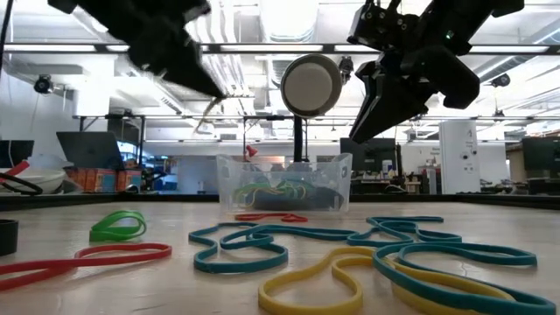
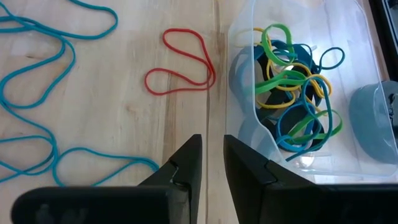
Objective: Pick and place rubber bands into bin
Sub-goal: Put the yellow rubber band into the transparent bin
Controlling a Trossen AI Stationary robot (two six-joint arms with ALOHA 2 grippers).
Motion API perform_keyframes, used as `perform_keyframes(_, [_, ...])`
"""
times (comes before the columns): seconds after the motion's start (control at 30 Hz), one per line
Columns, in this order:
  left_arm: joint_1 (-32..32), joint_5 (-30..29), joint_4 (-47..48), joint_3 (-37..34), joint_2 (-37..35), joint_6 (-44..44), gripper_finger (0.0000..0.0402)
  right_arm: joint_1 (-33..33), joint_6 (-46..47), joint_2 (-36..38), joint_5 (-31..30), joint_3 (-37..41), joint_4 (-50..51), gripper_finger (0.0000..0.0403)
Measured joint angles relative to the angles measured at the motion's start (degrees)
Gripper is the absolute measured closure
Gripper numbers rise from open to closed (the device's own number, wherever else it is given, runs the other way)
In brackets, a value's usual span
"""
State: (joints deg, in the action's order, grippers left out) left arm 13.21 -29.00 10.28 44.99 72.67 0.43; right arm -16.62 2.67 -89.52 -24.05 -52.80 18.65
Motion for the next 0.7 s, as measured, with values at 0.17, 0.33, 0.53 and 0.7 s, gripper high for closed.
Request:
perform_keyframes(0.17, [-0.3,-8.0,-10.9,-0.1,-0.3,10.9,0.0401,0.0,0.2,0.0,0.0,0.0,0.0,0.0342])
perform_keyframes(0.33, [-2.5,-9.5,-20.3,-0.1,1.9,19.2,0.0401,0.0,0.2,0.0,0.0,0.0,0.0,0.0342])
perform_keyframes(0.53, [-7.1,-9.5,-23.8,-0.1,7.3,20.9,0.0401,0.0,0.4,0.0,0.0,0.0,0.0,0.0342])
perform_keyframes(0.7, [-9.5,-9.4,-25.5,0.0,12.9,20.9,0.0401,0.0,0.4,0.0,0.0,0.0,0.0,0.0342])
